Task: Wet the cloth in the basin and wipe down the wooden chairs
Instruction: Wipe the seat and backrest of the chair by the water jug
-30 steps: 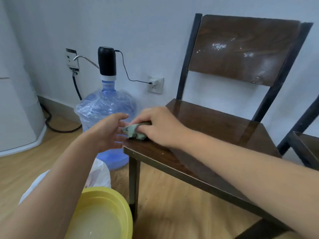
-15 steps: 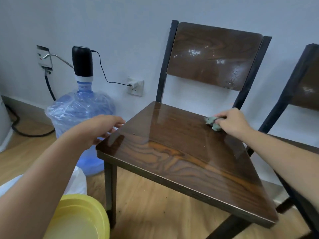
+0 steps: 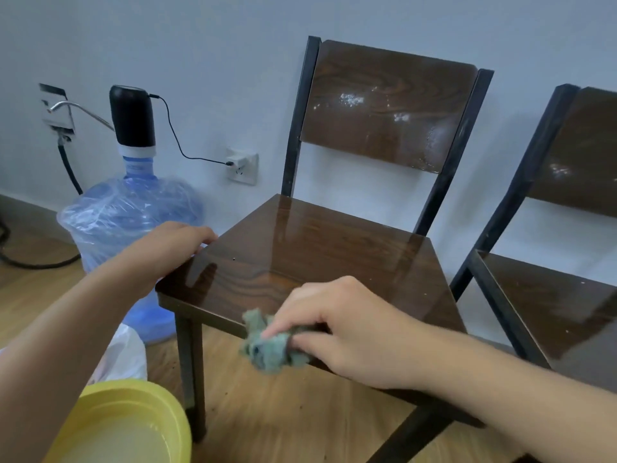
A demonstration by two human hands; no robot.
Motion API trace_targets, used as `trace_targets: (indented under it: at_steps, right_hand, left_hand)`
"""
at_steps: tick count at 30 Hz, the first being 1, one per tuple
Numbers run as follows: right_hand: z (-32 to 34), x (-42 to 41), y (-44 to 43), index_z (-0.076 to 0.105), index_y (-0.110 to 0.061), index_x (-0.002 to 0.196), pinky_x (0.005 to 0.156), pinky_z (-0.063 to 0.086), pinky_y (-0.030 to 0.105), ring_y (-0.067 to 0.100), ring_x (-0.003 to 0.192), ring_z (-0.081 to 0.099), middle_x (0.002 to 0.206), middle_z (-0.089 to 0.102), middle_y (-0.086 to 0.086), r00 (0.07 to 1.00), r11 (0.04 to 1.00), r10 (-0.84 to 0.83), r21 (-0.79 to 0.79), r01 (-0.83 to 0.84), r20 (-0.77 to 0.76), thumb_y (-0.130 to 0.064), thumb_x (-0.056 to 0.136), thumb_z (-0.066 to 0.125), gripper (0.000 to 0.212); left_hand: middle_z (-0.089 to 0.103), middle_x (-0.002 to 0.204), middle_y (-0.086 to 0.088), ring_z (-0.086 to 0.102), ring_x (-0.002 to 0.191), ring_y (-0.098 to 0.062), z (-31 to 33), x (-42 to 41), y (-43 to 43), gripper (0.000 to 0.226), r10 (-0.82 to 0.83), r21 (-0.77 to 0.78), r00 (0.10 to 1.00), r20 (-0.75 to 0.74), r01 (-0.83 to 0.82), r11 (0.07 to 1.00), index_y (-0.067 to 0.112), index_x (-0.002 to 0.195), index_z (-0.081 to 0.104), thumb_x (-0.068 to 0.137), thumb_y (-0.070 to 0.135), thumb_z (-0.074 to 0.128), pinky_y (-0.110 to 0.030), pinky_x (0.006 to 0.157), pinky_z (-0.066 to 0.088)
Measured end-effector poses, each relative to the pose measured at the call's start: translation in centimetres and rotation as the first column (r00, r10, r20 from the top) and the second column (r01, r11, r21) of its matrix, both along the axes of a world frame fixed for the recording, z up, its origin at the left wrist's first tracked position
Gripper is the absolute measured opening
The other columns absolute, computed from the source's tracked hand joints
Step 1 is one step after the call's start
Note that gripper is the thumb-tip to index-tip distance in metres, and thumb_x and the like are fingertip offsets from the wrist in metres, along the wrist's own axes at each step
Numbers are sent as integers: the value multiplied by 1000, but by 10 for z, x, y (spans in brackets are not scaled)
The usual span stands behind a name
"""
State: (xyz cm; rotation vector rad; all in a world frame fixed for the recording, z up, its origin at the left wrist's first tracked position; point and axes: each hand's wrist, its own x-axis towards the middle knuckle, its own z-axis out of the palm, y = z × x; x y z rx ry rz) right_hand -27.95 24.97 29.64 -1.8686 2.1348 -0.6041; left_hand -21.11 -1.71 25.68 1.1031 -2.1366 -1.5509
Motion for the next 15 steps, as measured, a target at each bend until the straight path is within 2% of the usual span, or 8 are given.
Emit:
trace_targets:
  at_steps: [2,4,6,8,11,13,15]
  right_hand:
    - [22,-20,20,80,-21,111,91,55,23,7,103,68,107,74,-9,1000,999,-13,45,13,11,-6,95,67,26]
    - [34,-71,32,81,-26,107,92,55,26,6,103,69,104,76,-12,972,971,-236,-51,235,-6,-8,95,67,26]
    - [32,-133,38,80,-26,107,92,53,29,9,105,67,107,77,-9,870,867,-491,-124,483,-46,-9,95,66,26]
    - [16,-177,46,78,-22,112,89,48,28,16,109,65,118,74,1,769,771,-636,-96,629,-68,-7,97,63,26]
    - [-13,-185,65,76,-23,116,91,50,30,13,106,60,120,70,-3,718,723,-691,-80,687,-82,-6,99,59,29]
    - [-20,-158,82,76,-29,115,97,53,32,9,109,62,116,69,-12,753,756,-654,-101,647,-76,-8,99,61,31]
    - [-20,-121,102,75,-38,113,96,53,23,-1,110,62,116,69,-22,820,826,-564,-87,557,-96,-10,98,63,35]
  left_hand:
    - [72,101,-8,67,95,-28,1,-1,-1,16,11,-49,1000,-5,-11,999,17,90,72,91,31,63,-43,91,52]
    - [68,107,-8,63,105,-32,3,-3,-1,17,40,-89,999,-32,-43,995,16,92,68,93,32,63,-47,99,49]
    - [65,116,-10,59,115,-34,6,-4,1,16,59,-132,997,-55,-66,989,20,100,66,93,34,64,-50,104,47]
    - [65,119,-11,58,118,-33,11,-3,7,19,62,-166,995,-79,-74,983,22,105,66,92,36,67,-51,105,46]
    - [67,97,-3,62,94,-24,14,0,14,27,55,-208,991,-121,-80,975,13,96,70,90,39,72,-41,85,43]
    - [65,89,2,58,80,-16,11,5,13,26,37,-224,993,-110,-61,973,14,88,72,88,40,75,-39,80,41]
    - [65,89,0,58,83,-20,6,11,7,27,39,-223,996,-81,-56,973,14,82,71,86,41,77,-41,83,44]
